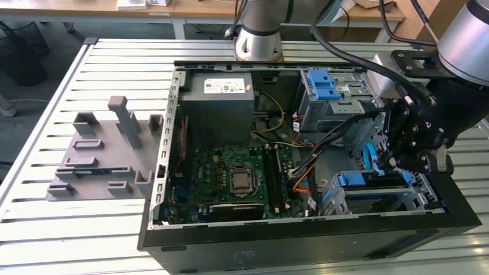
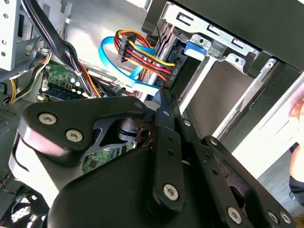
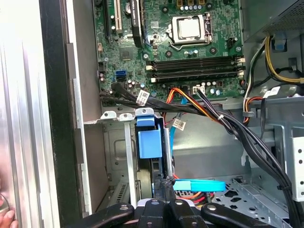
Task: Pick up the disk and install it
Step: 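Insert the second disk wire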
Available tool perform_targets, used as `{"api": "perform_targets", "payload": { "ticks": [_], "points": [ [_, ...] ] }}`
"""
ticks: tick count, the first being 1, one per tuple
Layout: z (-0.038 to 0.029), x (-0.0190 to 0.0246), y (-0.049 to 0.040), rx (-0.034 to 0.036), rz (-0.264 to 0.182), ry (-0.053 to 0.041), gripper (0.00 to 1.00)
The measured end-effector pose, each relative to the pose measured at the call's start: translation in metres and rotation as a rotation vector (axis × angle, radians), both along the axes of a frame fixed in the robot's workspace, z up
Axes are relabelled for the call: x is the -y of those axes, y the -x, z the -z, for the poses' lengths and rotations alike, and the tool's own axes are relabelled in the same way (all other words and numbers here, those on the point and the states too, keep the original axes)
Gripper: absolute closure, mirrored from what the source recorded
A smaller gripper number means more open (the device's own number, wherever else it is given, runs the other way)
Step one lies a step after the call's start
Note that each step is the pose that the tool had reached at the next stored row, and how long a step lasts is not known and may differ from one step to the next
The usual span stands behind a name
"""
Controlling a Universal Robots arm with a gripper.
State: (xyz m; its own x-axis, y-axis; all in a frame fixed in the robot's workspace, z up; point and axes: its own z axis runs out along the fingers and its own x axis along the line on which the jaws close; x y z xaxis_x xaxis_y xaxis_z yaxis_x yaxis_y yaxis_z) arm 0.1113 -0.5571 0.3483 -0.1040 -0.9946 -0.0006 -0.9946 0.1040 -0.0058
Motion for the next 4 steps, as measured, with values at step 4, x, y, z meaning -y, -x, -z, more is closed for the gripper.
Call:
{"api": "perform_targets", "payload": {
  "ticks": [4],
  "points": [
    [-0.0004,0.0,0.0,0.0,0.0,0.0002,0.89]
  ]
}}
